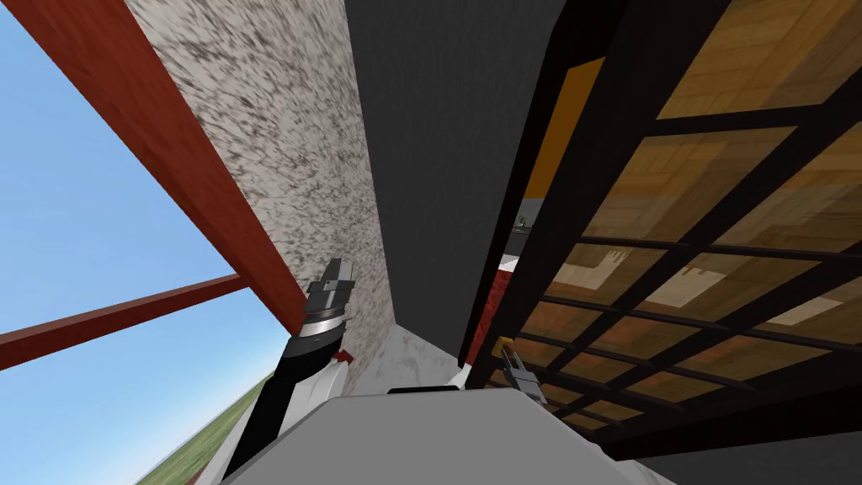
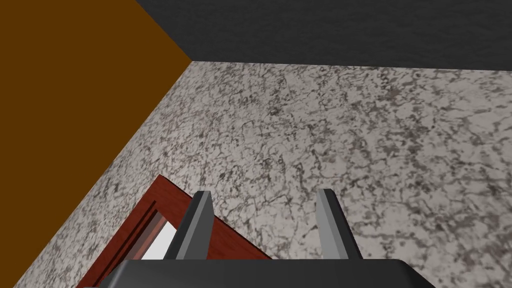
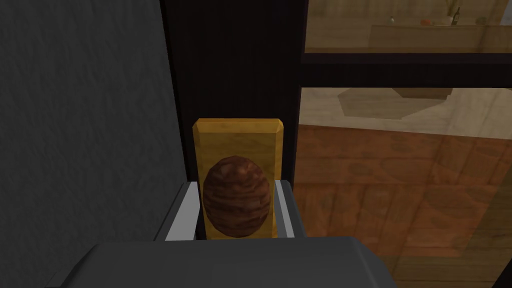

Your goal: Pull the door open

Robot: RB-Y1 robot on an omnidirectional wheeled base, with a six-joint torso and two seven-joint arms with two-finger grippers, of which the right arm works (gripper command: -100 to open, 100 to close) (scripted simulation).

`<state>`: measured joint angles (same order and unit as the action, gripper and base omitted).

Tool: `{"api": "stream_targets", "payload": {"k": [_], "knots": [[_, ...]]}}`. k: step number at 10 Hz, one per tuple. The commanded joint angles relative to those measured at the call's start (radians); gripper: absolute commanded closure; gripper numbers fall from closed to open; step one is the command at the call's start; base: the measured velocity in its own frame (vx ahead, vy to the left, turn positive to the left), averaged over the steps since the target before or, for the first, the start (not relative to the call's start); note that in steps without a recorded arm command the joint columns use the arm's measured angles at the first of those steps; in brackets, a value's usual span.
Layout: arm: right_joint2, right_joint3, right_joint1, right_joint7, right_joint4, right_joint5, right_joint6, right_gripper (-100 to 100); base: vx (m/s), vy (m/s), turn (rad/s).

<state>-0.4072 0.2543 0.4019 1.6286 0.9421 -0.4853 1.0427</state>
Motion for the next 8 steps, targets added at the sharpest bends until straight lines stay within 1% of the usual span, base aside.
{"api": "stream_targets", "payload": {"k": [1,7,8], "knots": [[-0.009,0.01,0.001,0.014,-0.011,0.006,0.017,100,-0.184,-0.007,0.137],[-0.05,0.046,0.009,0.068,-0.051,0.03,0.08,100,-0.216,-0.01,0.114],[-0.049,0.039,0.009,0.06,-0.043,0.026,0.07,100,-0.092,-0.011,0.024]]}}
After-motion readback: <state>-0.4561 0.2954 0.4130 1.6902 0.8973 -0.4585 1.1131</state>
